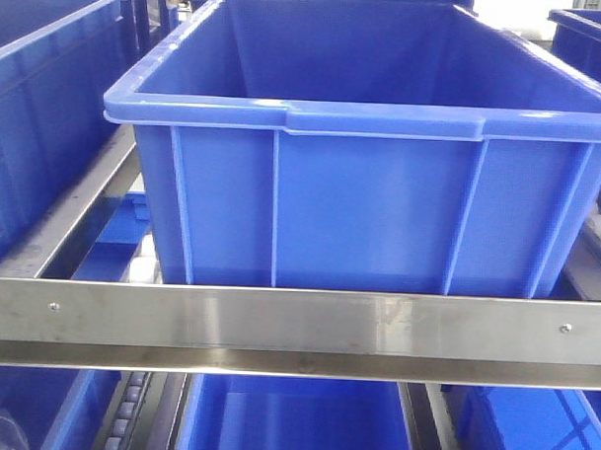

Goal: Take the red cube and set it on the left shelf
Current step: 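Move the right gripper with the red cube over a blue crate and lower, then open the right gripper to drop the red cube into the crate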

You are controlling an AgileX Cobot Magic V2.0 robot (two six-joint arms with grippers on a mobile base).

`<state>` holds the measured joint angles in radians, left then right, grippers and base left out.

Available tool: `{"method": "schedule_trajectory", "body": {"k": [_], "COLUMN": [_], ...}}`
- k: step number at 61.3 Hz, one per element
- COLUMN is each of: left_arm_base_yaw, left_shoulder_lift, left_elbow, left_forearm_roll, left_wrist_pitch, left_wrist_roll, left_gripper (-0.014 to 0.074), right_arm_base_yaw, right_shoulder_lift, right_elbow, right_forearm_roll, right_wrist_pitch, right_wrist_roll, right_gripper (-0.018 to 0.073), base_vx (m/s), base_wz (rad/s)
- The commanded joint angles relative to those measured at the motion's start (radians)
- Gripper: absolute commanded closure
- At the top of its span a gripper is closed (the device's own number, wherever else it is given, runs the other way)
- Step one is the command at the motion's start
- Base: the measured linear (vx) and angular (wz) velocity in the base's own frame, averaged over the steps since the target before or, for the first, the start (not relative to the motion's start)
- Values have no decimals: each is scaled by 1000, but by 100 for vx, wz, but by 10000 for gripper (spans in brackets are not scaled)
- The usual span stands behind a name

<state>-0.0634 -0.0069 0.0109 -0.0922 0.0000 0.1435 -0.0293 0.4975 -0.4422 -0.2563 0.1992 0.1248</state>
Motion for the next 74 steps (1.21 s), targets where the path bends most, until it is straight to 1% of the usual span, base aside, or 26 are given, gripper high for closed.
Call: {"method": "schedule_trajectory", "body": {"k": [1, 20, 26, 34, 43, 50, 58, 70, 74], "left_arm_base_yaw": [-3, -3, -3, -3, -3, -3, -3, -3, -3], "left_shoulder_lift": [8, 8, 8, 8, 8, 8, 8, 7, 7], "left_elbow": [22, 22, 22, 22, 22, 22, 22, 22, 22], "left_forearm_roll": [-6, -6, -6, -6, -6, -6, -6, -6, -6], "left_wrist_pitch": [-83, -83, -83, -83, -83, -83, -83, -83, -83], "left_wrist_roll": [1, 1, 1, 1, 1, 1, 1, 1, 1], "left_gripper": [491, 491, 491, 491, 491, 491, 491, 491, 491], "right_arm_base_yaw": [-2, -2, -1, 18, 93, 170, 240, 320, 351], "right_shoulder_lift": [4, 20, 76, 218, 406, 568, 751, 985, 1037], "right_elbow": [-32, -32, -42, -123, -270, -411, -575, -793, -852], "right_forearm_roll": [-15, -15, -14, 15, 27, 27, 27, 27, 27], "right_wrist_pitch": [-83, -98, -131, -133, -137, -145, -153, -133, -120], "right_wrist_roll": [-4, -4, -4, -4, -4, -4, -4, -4, -4], "right_gripper": [510, 510, 510, 510, 510, 510, 510, 510, 495], "base_vx": [0, 0, 0, 0, 0, 0, 0, 0, 0], "base_wz": [0, 0, 0, 0, 0, 0, 0, 0, 0]}}
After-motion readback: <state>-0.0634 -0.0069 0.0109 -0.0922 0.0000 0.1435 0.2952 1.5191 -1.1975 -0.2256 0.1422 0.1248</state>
